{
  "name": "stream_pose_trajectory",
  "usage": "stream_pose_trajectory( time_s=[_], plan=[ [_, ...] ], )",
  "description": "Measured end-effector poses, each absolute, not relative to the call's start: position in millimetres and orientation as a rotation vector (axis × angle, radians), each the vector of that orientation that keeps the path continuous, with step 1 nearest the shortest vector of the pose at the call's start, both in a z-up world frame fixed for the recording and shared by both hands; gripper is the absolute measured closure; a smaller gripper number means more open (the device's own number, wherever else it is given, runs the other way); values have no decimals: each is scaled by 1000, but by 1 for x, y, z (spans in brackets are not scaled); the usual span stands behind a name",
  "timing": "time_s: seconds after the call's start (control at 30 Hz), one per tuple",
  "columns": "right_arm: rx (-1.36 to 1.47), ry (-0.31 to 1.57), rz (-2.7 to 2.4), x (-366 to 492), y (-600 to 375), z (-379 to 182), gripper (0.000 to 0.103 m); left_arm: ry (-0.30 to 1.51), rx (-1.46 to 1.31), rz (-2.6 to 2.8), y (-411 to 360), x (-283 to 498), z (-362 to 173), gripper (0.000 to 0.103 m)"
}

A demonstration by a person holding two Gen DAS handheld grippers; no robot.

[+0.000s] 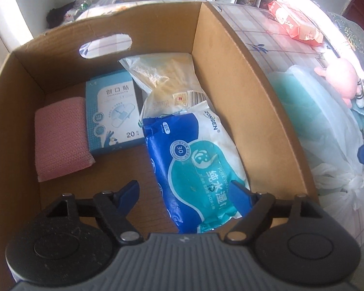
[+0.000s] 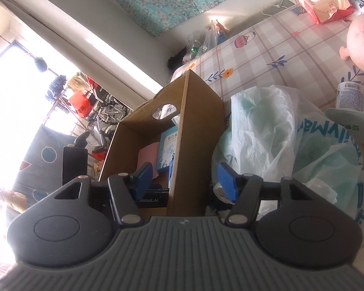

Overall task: Organize soft objects
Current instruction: 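Move the right tool over the bed toward the pink plush pig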

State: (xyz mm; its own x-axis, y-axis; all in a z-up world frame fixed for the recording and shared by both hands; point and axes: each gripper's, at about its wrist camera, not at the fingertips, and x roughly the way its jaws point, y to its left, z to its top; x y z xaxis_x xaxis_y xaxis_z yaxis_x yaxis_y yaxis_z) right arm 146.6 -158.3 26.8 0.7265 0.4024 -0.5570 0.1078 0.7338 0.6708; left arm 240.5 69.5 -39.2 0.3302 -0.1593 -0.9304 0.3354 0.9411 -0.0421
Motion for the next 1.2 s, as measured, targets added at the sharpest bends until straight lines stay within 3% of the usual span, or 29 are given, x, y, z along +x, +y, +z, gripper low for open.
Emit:
stream_pose_trajectory(
  time_s=[0.37, 0.63, 1.03, 1.2],
  plan=[
    [774, 641, 101, 89, -197, 32, 38, 956, 162, -291, 64, 198, 30, 16],
    [809, 603, 5, 48, -227, 18, 38, 857, 200, -429, 6, 177, 65, 16],
    [714, 558, -103, 30, -266, 26, 37, 902, 211, -593, -104, 200, 66, 16],
    [563, 576, -142, 43, -278, 39, 31, 967, 175, -613, -138, 222, 54, 16]
  ],
)
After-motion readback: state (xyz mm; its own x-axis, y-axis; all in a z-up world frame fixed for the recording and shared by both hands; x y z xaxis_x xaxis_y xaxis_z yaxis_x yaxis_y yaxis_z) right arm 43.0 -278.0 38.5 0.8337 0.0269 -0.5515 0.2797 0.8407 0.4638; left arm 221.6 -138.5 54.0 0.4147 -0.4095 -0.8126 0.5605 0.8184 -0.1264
